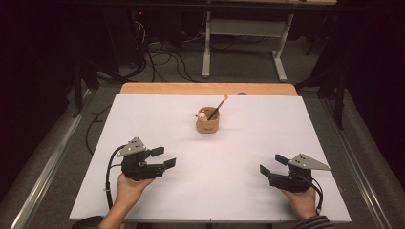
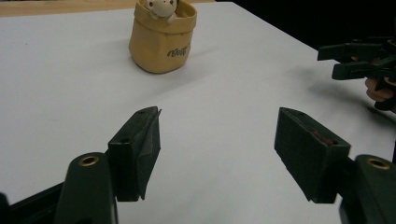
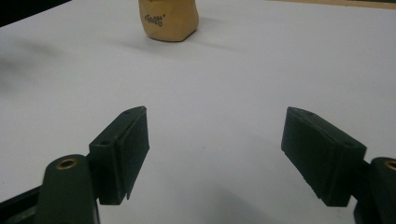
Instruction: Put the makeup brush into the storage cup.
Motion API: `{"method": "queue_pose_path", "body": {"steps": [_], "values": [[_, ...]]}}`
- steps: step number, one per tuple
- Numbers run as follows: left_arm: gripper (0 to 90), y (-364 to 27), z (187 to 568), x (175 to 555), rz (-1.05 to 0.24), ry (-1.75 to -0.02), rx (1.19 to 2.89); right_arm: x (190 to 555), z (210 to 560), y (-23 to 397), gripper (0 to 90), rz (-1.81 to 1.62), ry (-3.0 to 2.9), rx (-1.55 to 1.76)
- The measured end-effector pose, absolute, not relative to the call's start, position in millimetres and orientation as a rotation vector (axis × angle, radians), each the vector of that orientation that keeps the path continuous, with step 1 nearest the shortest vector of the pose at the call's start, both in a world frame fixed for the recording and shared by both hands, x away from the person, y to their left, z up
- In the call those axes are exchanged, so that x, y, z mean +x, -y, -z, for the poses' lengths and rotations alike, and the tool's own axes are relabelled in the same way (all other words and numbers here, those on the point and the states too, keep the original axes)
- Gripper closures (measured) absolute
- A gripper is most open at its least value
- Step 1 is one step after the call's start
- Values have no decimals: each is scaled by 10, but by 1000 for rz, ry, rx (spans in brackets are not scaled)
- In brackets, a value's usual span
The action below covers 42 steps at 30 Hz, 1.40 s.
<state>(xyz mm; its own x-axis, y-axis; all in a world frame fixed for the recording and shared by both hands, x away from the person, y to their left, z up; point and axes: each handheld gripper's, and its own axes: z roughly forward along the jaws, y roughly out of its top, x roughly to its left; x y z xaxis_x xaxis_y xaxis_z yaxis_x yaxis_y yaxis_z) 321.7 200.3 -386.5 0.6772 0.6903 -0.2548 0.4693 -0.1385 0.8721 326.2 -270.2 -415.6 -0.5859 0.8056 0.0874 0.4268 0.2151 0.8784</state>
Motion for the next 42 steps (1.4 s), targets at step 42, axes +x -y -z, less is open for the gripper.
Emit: {"method": "queue_pose_path", "body": {"steps": [42], "values": [[322,-2143,4072,3257,-323,-1044,1775,3260,4153,2706,250,-1328,-2110,1134]]}}
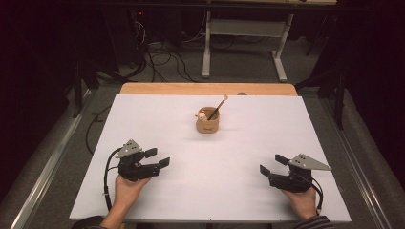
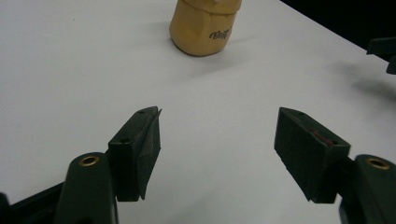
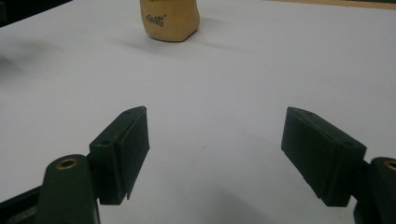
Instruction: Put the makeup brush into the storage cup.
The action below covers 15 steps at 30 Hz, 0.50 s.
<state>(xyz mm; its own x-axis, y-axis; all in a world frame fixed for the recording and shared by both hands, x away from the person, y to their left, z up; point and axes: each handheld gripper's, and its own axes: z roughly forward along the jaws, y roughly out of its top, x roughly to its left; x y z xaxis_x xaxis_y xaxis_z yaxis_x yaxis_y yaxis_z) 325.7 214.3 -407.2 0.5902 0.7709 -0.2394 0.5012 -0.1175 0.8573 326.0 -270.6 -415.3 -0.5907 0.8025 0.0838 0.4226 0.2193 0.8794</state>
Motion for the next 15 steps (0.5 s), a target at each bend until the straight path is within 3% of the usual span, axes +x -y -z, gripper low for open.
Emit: {"method": "queue_pose_path", "body": {"steps": [15], "values": [[324,-2234,4115,3286,-327,-1096,1763,3260,4159,2694,254,-1321,-2126,1153]]}}
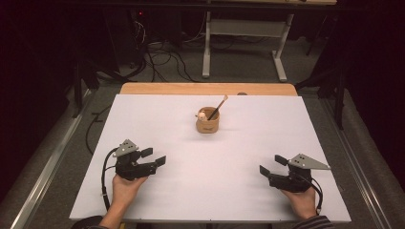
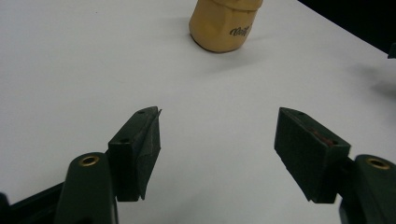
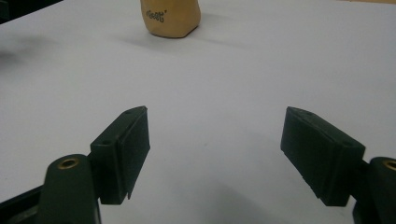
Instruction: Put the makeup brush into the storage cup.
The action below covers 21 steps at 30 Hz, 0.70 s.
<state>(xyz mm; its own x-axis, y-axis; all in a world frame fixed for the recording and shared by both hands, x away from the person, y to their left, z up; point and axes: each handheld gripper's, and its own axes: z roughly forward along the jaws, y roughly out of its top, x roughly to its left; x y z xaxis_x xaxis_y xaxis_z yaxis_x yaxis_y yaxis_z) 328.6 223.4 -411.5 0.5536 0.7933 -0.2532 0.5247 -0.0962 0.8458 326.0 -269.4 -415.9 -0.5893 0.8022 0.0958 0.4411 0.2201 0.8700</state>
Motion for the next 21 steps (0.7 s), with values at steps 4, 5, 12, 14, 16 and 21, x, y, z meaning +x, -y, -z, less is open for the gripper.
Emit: {"method": "queue_pose_path", "body": {"steps": [4,5,12,14,16,21], "values": [[325,-2244,4098,3271,-326,-1090,1746,3262,4160,2696,254,-1320,-2126,1153],[326,-2248,4093,3267,-326,-1091,1741,3263,4160,2696,254,-1322,-2124,1155],[325,-2273,4081,3262,-329,-1092,1730,3265,4161,2697,254,-1319,-2121,1159],[325,-2273,4080,3261,-329,-1091,1729,3266,4161,2698,254,-1319,-2121,1162],[325,-2272,4079,3260,-330,-1091,1729,3266,4160,2700,254,-1320,-2121,1162],[325,-2272,4078,3259,-332,-1090,1728,3269,4159,2705,254,-1322,-2121,1157]]}}
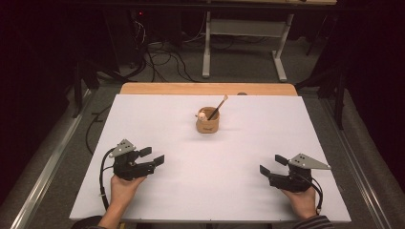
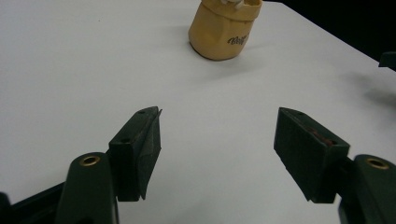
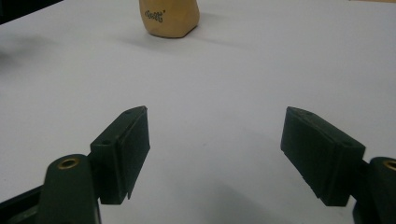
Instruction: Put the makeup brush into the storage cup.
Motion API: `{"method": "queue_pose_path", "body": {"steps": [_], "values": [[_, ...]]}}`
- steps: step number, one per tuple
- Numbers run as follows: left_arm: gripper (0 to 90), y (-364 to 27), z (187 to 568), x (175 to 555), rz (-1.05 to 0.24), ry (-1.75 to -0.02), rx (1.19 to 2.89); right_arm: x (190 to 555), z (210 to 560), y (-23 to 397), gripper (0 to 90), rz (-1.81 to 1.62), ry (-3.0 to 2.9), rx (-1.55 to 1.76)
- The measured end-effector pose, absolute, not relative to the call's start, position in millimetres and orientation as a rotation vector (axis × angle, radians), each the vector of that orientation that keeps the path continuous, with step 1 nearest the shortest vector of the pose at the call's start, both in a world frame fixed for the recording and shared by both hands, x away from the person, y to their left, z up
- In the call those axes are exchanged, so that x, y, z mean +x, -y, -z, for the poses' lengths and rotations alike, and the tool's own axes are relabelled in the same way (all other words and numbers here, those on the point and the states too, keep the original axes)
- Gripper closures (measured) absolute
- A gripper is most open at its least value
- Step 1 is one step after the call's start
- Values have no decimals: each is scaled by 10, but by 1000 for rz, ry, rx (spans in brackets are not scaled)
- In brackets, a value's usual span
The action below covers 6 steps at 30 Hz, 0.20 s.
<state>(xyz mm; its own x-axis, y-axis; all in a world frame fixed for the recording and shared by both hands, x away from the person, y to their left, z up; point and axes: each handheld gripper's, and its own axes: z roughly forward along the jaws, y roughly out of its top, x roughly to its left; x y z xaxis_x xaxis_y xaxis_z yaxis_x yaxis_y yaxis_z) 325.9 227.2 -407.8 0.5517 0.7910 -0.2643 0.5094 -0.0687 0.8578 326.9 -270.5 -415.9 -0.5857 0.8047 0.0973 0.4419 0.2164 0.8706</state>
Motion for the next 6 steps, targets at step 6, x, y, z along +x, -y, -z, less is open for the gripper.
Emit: {"method": "queue_pose_path", "body": {"steps": [6], "values": [[325,-2273,4073,3252,-332,-1087,1726,3274,4159,2711,254,-1328,-2122,1159]]}}
